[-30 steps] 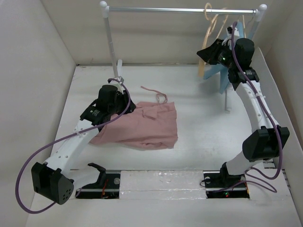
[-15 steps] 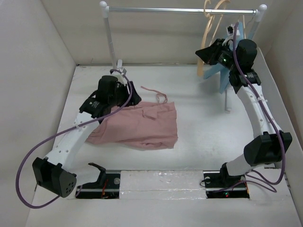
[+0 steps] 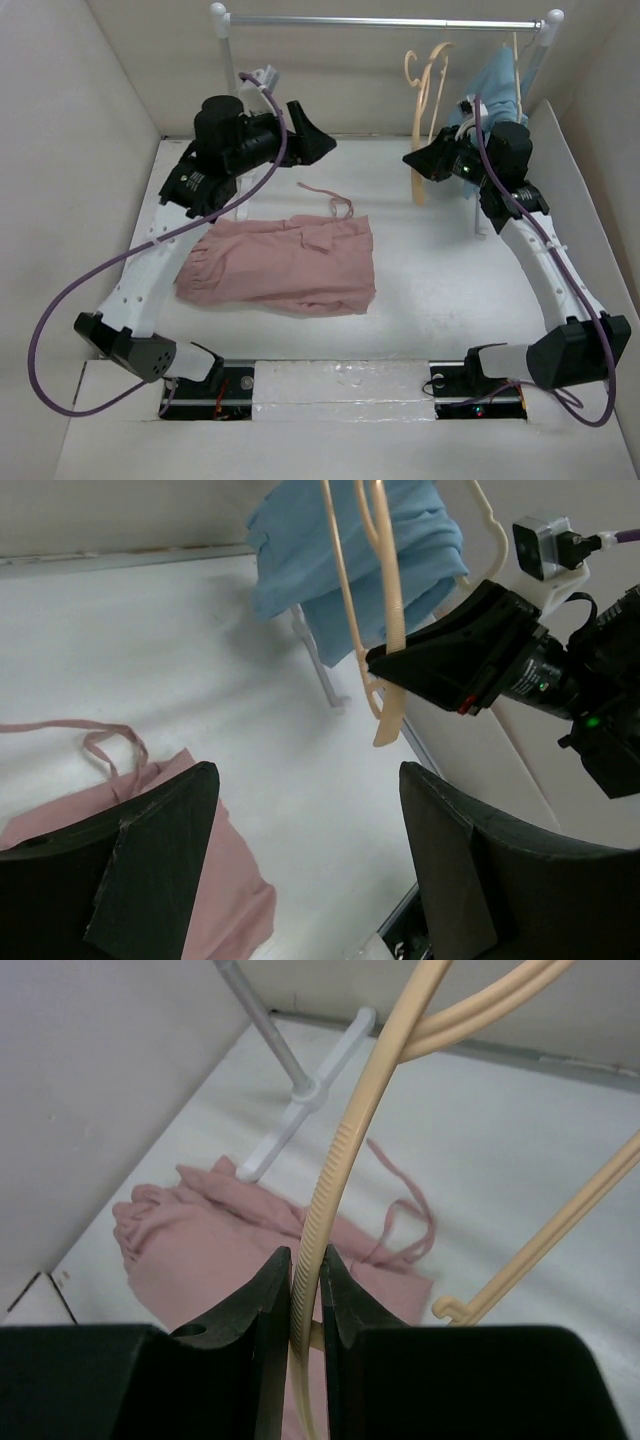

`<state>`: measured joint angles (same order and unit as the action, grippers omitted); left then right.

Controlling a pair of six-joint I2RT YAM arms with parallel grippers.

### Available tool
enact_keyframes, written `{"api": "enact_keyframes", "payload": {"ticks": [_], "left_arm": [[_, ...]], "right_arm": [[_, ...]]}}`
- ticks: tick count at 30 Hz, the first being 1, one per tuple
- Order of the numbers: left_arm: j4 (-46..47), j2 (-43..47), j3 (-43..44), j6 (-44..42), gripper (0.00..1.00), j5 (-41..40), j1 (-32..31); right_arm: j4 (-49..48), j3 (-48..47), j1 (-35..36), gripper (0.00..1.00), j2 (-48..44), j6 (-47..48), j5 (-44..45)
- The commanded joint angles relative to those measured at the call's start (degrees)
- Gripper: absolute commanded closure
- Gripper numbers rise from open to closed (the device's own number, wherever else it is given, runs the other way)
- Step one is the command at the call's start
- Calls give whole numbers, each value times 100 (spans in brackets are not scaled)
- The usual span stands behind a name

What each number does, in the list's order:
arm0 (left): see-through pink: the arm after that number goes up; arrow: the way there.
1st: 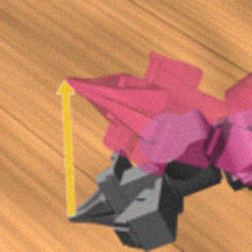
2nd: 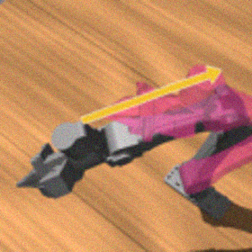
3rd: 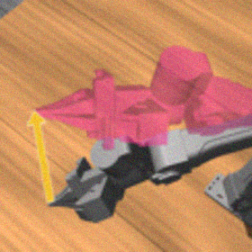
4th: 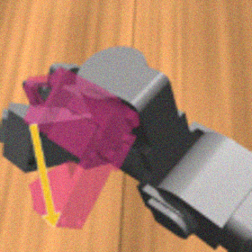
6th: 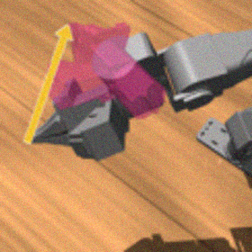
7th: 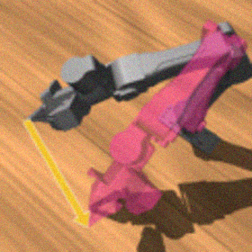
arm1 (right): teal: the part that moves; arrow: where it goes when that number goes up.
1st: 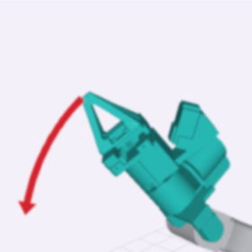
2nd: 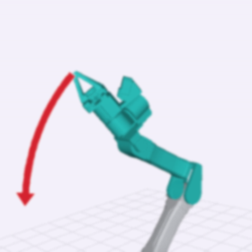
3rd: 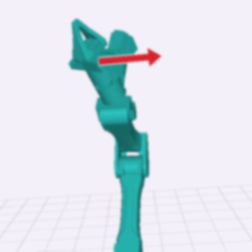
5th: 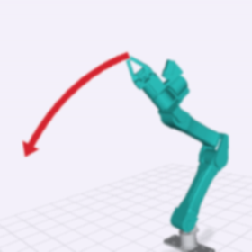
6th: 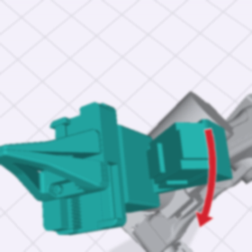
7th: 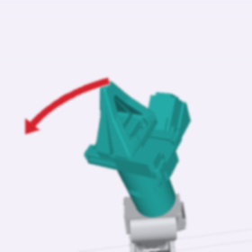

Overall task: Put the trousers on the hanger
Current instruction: Pick up the hanger from the clothesline.

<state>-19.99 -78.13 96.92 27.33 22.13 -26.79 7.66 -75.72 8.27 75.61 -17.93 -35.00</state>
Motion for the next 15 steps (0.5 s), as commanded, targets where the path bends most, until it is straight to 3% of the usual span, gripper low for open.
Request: {"api": "enact_keyframes", "payload": {"ticks": [1,7,15], "left_arm": [[109,-378,467,18,31,-84,-528],[179,-1178,951,-88,29,-1253,-1636],[846,-1872,767,333,34,-2036,-2138]], "right_arm": [[42,285,122,100,-459,457,-15],[210,1094,385,100,-1136,467,72],[297,1841,930,100,-1655,326,310]]}}
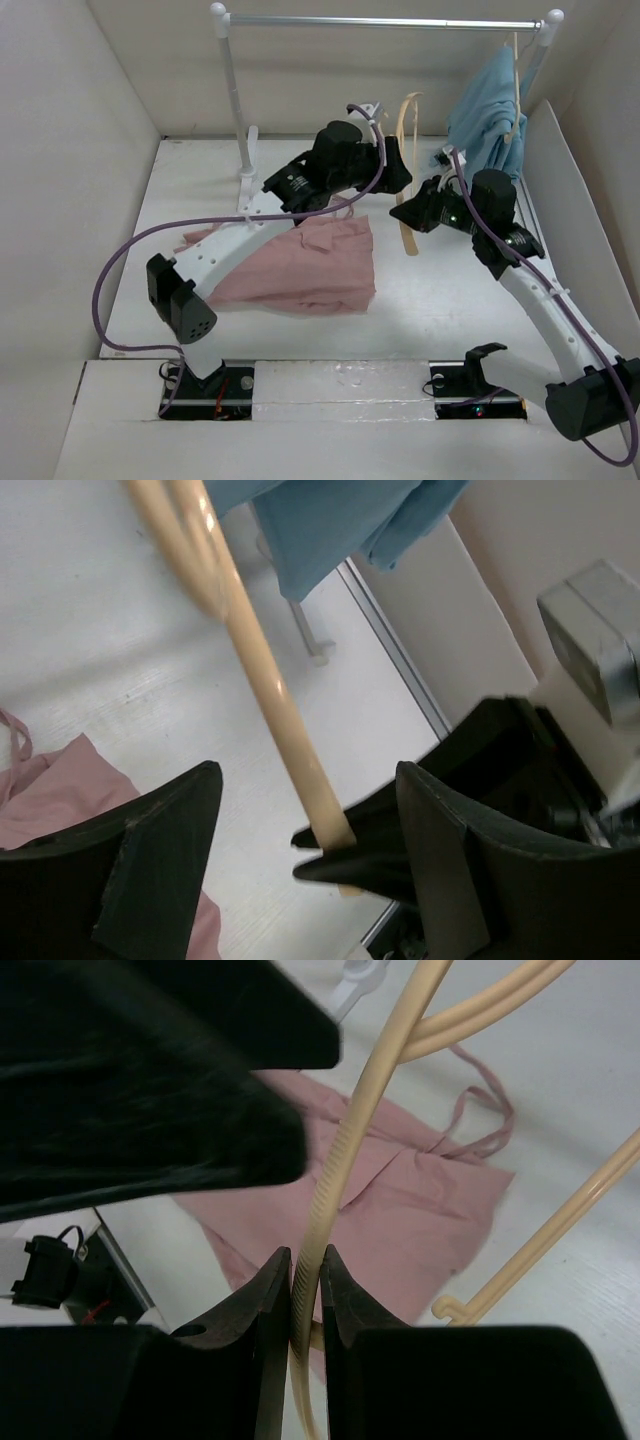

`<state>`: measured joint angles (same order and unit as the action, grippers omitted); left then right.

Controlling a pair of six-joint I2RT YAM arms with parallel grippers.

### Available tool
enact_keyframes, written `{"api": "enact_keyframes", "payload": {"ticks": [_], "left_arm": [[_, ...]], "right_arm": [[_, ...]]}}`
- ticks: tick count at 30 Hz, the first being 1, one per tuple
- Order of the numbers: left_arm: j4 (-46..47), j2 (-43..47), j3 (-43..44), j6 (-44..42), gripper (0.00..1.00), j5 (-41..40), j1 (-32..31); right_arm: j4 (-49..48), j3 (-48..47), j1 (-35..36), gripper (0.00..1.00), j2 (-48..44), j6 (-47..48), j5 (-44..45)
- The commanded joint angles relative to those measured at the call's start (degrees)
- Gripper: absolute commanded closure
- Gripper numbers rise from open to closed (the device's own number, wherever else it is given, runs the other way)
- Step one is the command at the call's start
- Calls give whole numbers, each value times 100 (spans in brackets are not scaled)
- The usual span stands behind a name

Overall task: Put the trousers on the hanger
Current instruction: Pick up the hanger from the clothesline.

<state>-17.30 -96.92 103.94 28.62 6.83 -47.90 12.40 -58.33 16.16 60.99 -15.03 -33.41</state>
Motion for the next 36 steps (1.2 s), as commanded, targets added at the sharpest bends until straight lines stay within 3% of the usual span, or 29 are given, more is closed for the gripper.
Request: {"api": "enact_keyframes", "payload": {"ticks": [1,4,5,8,20,21,24,26,27,28,31,34,36], "left_arm": [[613,-19,39,266,37,-612,-96],[947,-37,-242,494,45,-867,-97],[1070,-54,-391,582,53,-981,-149],[1150,-107,-532,653,58,-1236,-202],[1404,-432,-647,943,58,-1922,-563],[1500,-433,-690,1022,60,-1914,-563],[1545,-424,-761,1119,86,-1922,-615],[1510,-389,-814,1207,100,-1922,-615],[1502,-319,-936,1251,100,-1896,-615],[1536,-266,-1041,1286,100,-1870,-615],[2001,76,-1840,1584,100,-1668,-615],[2494,402,-2632,1901,100,-1798,-746],[2652,525,-3026,2042,100,-2044,-869]], "right_arm": [[-160,146,220,100,-236,44,194],[-107,321,273,100,-377,26,186],[-46,374,273,100,-447,17,203],[8,462,335,100,-579,-26,230],[-176,971,388,100,-1010,-588,-87],[-229,1016,448,100,-1028,-650,-122],[-125,1095,449,100,-1142,-712,-61],[207,1078,449,90,-1238,-625,141],[340,1034,449,82,-1352,-563,220],[498,999,397,63,-1423,-406,282],[1183,841,204,41,-1660,-11,308],[1782,779,-24,30,-1854,332,230],[2116,788,-78,29,-1907,509,133]]}}
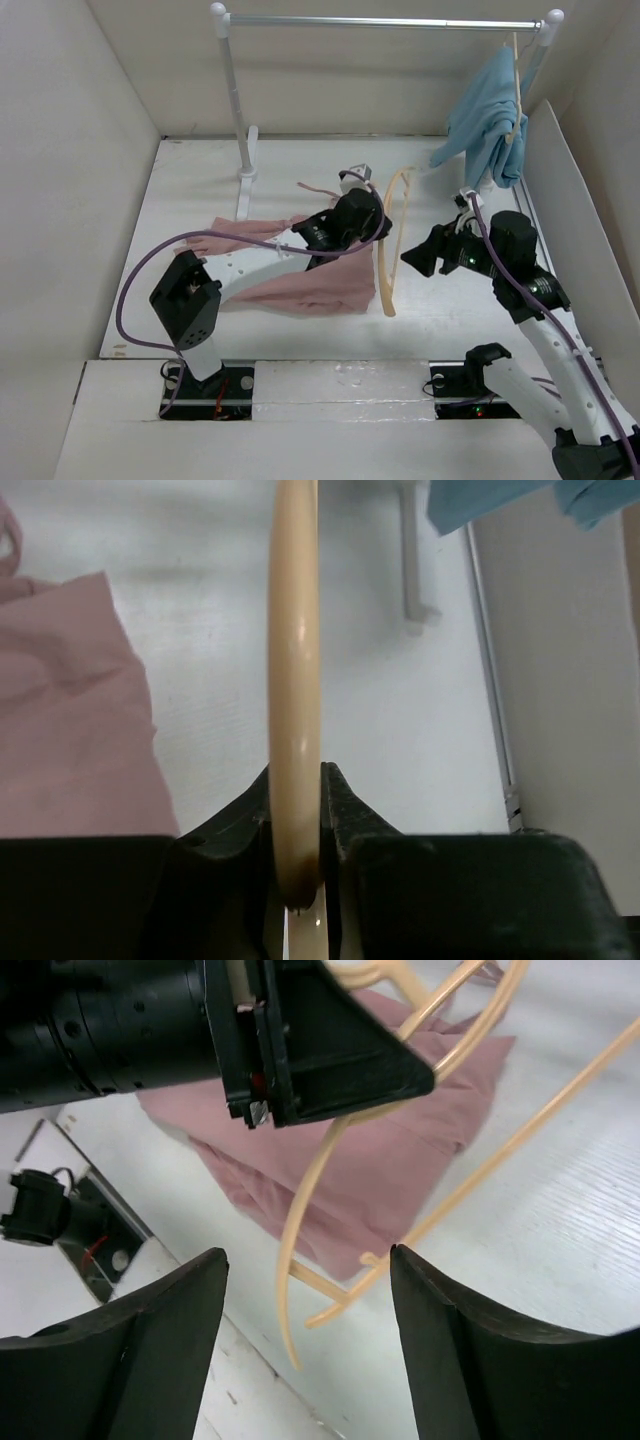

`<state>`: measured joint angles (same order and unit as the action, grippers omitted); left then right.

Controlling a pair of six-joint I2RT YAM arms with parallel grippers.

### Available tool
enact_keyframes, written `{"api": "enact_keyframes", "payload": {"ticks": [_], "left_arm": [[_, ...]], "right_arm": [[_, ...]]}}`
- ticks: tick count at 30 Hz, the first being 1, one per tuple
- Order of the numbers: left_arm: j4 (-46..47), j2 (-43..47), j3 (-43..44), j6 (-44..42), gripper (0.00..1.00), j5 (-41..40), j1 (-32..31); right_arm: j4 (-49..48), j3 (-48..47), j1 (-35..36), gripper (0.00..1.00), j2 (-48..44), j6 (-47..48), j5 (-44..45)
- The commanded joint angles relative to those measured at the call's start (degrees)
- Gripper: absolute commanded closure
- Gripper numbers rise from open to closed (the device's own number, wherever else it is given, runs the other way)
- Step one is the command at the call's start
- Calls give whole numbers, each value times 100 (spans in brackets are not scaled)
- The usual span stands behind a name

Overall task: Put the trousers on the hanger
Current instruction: Pick up the hanger from the clothesline.

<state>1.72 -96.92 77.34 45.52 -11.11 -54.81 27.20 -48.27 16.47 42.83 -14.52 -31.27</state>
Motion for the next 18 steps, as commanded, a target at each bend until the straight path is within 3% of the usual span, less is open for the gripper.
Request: {"api": "enact_keyframes", "payload": {"ticks": [1,3,6,7,8,12,15,18], "left_arm": [[838,560,-508,431,100,-286,-180],[1111,613,-920,685,100,-321,-180],[1366,561,-1299,958,100,-400,-180],[1410,535,-1370,1003,100,-409,-180],[1497,499,-1423,1038,100,-418,-180],[1569,385,-1617,1082,100,-654,-232],[1507,254,-1713,1056,100,-847,-232],[1428,34,-1705,942,100,-988,-232]], "right_arm": [[707,-174,-187,28,-143,581,-125],[752,-95,-241,31,-169,652,-187],[340,186,-241,62,-82,697,-362],[164,300,-241,93,-3,705,-458],[-185,475,-241,100,215,723,-511],[-908,669,-179,100,963,907,-355],[-1549,836,-126,78,1646,917,-187],[-2358,907,-74,72,2419,785,-204]]}}
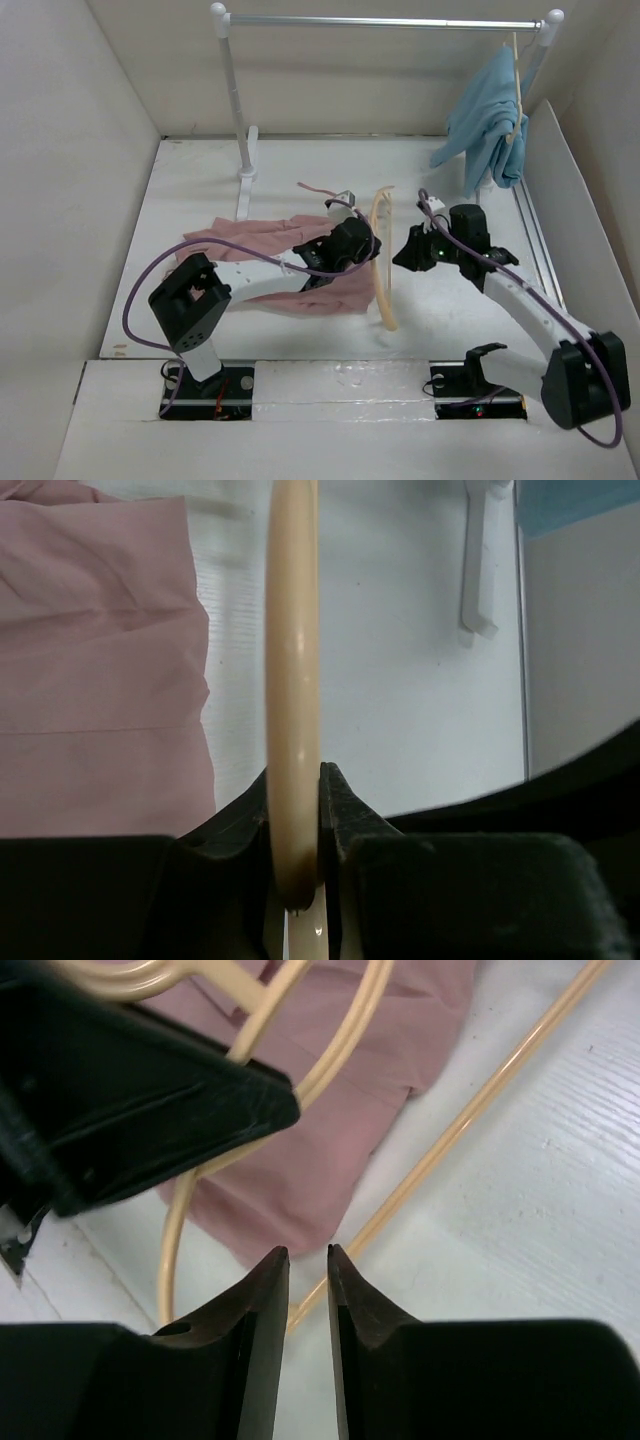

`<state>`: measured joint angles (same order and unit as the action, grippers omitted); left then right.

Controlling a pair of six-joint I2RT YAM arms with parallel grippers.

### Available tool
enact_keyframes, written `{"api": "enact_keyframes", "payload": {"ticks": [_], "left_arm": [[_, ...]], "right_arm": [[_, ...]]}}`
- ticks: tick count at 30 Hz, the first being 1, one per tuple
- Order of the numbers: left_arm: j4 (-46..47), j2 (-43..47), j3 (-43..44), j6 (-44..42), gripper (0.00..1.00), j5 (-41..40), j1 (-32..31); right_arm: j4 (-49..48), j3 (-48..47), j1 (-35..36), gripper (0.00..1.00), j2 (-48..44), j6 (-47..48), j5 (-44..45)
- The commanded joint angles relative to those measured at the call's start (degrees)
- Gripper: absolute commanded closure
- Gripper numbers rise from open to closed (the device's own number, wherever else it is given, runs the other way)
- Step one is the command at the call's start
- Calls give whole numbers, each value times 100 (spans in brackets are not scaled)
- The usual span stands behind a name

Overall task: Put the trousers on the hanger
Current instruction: Pick up the hanger from the clothesline, then place the trousers on the hanger.

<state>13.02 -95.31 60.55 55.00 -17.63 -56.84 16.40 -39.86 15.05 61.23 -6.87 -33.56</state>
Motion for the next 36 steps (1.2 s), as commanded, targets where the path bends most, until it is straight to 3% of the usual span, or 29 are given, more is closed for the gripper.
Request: {"api": "enact_keyframes", "payload": {"ticks": [1,6,11,17,21,23,24,26,27,28,32,36], "left_arm": [[246,-189,-9,-16,100,-355,-29],[175,-392,-79,-7,100,-329,-29],[105,-620,-105,19,100,-268,33],[61,-700,-114,19,100,-268,102],[43,-691,-140,11,100,-197,164],[8,-700,-123,-33,100,-223,164],[-1,-691,-114,-42,100,-241,164],[-1,-682,-123,-42,100,-223,164],[-1,-691,-158,-42,100,-224,164],[-10,-691,-167,-51,100,-232,164],[-89,-665,-202,-69,100,-268,164],[-159,-603,-290,-147,100,-408,217]], "right_arm": [[-1411,40,68,72,774,2,25],[-1930,-241,340,74,1697,-59,261],[-2368,-295,455,58,2242,-288,438],[-2895,-304,684,55,2964,-499,403],[-3309,-163,859,40,3280,-762,351],[-3546,-110,912,38,3369,-947,254],[-3608,-84,912,39,3395,-991,245],[-3740,-14,973,53,3448,-1105,280],[-3758,4,974,68,3483,-1132,297],[-3785,39,974,75,3509,-1202,289],[-4136,188,921,96,3545,-1378,148],[-4155,329,780,100,3072,-1431,78]]}}
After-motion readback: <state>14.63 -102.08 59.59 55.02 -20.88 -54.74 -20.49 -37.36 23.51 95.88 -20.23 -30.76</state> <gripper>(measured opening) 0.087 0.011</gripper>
